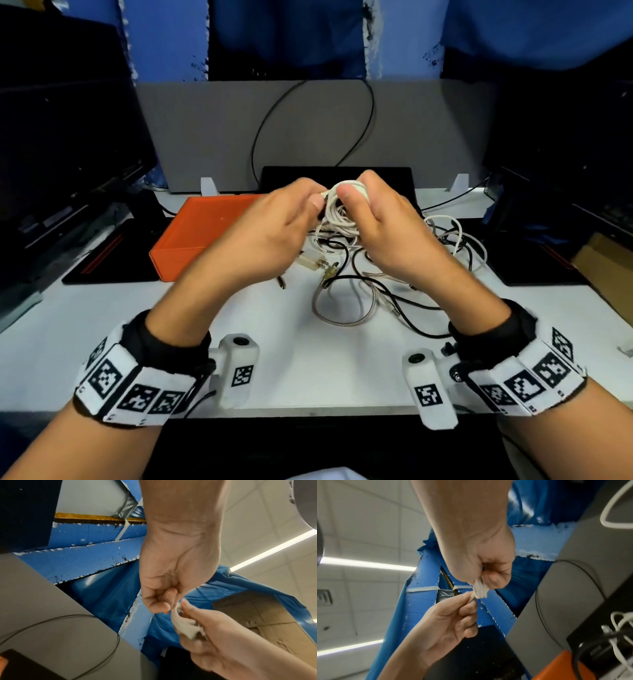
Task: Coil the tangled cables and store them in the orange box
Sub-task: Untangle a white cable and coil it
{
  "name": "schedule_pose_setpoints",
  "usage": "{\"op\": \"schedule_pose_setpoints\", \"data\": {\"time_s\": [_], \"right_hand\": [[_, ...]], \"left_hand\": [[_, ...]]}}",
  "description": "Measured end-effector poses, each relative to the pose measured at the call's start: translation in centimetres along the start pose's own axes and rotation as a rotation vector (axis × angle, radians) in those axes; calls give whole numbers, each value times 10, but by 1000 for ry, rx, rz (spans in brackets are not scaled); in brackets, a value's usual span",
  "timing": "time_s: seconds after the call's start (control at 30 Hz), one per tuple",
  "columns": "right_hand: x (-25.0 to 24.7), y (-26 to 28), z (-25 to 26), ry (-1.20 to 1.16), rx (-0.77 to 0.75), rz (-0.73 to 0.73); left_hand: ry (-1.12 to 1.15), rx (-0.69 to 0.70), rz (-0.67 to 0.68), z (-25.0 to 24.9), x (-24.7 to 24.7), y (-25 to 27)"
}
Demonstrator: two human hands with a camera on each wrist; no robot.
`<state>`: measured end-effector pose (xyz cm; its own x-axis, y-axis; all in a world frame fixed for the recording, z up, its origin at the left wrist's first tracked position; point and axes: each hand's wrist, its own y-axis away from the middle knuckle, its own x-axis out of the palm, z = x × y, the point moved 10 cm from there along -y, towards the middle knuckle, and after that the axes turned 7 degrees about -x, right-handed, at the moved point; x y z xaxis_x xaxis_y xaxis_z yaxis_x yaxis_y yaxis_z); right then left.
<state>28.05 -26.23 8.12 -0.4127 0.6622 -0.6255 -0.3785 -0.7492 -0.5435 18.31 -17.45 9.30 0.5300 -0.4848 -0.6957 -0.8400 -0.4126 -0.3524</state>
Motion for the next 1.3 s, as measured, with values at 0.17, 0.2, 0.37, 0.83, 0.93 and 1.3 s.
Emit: {"op": "schedule_pose_setpoints", "data": {"time_s": [0.17, 0.2, 0.37, 0.83, 0.93, 1.3], "right_hand": [[3, 3, 12, 226, -29, 76], [2, 3, 13, 232, -32, 63], [-3, 3, 15, 206, -42, 34], [1, 4, 17, -63, -117, 68], [4, 6, 11, -172, -53, 103], [12, 3, 6, -448, 38, 164]], "left_hand": [[354, -203, 14, 13, -4, 0], [443, -240, 38, 13, -1, 1], [628, -300, 88, 19, 0, 1], [559, -142, 125, 11, 10, -7], [556, -79, 122, 6, 14, -7], [464, -79, -124, 13, 4, -10]]}}
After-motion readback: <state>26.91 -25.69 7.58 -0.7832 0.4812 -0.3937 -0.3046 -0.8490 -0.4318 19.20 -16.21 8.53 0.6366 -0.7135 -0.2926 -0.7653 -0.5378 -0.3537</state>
